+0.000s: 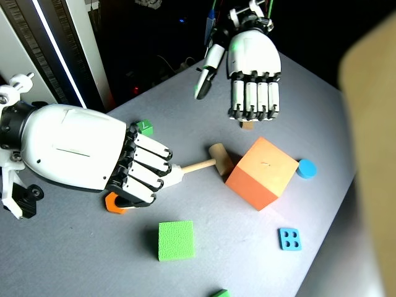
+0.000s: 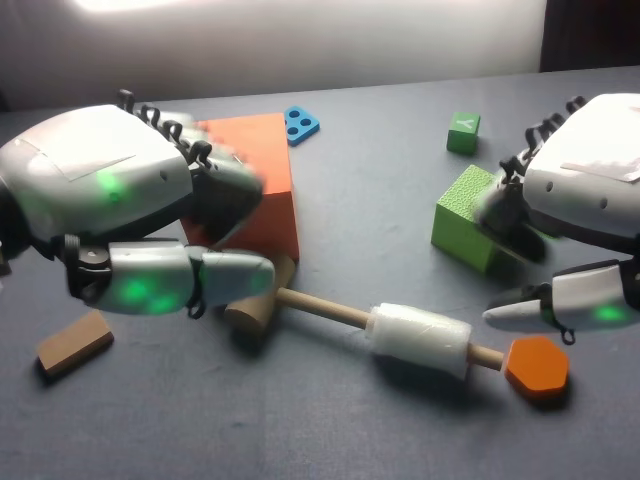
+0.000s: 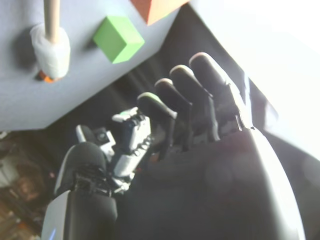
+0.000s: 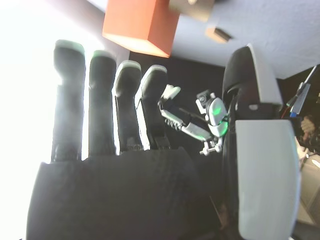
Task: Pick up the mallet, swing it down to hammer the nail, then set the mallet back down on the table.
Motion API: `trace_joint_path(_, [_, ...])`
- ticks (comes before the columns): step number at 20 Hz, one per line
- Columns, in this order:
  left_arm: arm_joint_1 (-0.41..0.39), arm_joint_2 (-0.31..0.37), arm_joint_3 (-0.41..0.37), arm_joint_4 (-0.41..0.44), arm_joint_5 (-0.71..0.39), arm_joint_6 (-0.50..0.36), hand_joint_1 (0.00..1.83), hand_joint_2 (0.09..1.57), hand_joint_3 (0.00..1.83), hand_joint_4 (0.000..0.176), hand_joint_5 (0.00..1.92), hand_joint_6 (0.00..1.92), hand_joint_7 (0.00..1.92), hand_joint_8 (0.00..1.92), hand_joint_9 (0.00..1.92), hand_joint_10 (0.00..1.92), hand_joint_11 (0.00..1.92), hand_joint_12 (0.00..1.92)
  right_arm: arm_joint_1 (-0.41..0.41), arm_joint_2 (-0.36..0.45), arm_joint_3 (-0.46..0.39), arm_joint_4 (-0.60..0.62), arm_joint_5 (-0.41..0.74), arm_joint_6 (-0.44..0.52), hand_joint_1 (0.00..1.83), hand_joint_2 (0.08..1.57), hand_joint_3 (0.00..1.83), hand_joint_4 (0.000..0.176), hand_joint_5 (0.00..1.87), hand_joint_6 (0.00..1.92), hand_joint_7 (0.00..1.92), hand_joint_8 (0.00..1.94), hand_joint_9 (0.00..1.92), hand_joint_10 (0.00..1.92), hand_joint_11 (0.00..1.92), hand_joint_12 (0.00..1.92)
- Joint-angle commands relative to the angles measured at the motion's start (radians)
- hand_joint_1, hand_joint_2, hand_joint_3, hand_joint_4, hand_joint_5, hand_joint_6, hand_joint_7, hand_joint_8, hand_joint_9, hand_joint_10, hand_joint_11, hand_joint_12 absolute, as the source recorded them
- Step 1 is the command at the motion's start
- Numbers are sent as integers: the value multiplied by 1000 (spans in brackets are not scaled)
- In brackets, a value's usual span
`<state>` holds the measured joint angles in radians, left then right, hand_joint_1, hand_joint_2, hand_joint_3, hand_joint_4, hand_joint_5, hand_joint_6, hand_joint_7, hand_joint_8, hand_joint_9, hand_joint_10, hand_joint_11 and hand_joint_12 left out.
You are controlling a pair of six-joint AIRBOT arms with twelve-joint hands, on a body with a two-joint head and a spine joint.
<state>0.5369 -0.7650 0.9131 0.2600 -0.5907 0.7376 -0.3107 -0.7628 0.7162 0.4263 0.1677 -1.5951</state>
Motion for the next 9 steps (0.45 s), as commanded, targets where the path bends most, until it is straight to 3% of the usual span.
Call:
trace_joint_path(1, [-13,2,2,-16,-98,-1,69,1283,3,116,1362,1921,1385,1921,1414,1921,1422,1921,6,4,-3,-8,114,-5,400,1060,1,0,1466,1921,1597,1941,1633,1921,1689,1921])
trace_joint_path(2, [-14,2,3,-16,-99,-3,104,1280,2,164,1394,1921,1432,1921,1453,1921,1465,1921,6,4,-3,-8,123,-6,380,1067,3,0,1505,1921,1630,1941,1661,1921,1704,1921])
trace_joint_path(3, [-14,2,3,-16,-100,-4,134,1293,4,174,1404,1921,1480,1921,1511,1921,1529,1921,7,5,-3,-8,128,-9,345,1099,10,0,1529,1921,1658,1941,1693,1921,1725,1921])
trace_joint_path(4, [-14,2,3,-16,-101,-6,173,1313,5,176,1430,1921,1512,1921,1541,1921,1584,1921,9,6,-3,-8,133,-13,338,1124,12,0,1537,1921,1662,1941,1690,1921,1713,1921])
trace_joint_path(5, [-13,2,1,-16,-102,-7,389,1358,7,176,1473,1921,1540,1921,1571,1921,1645,1921,13,8,-3,-8,145,-19,379,1221,16,0,1542,1921,1669,1941,1698,1921,1717,1921])
trace_joint_path(7, [-11,2,-1,-16,-102,-9,743,1464,13,176,1544,1921,1620,1921,1676,1921,1772,1921,24,13,-3,-9,148,-19,643,1365,20,0,1467,1921,1670,1941,1708,1921,1732,1921])
trace_joint_path(9, [-10,3,-2,-16,-102,-9,1019,1443,0,176,1542,1921,1618,1921,1680,1921,1775,1921,27,13,-3,-9,153,-19,822,1424,17,0,1359,1921,1632,1941,1694,1921,1738,1921])
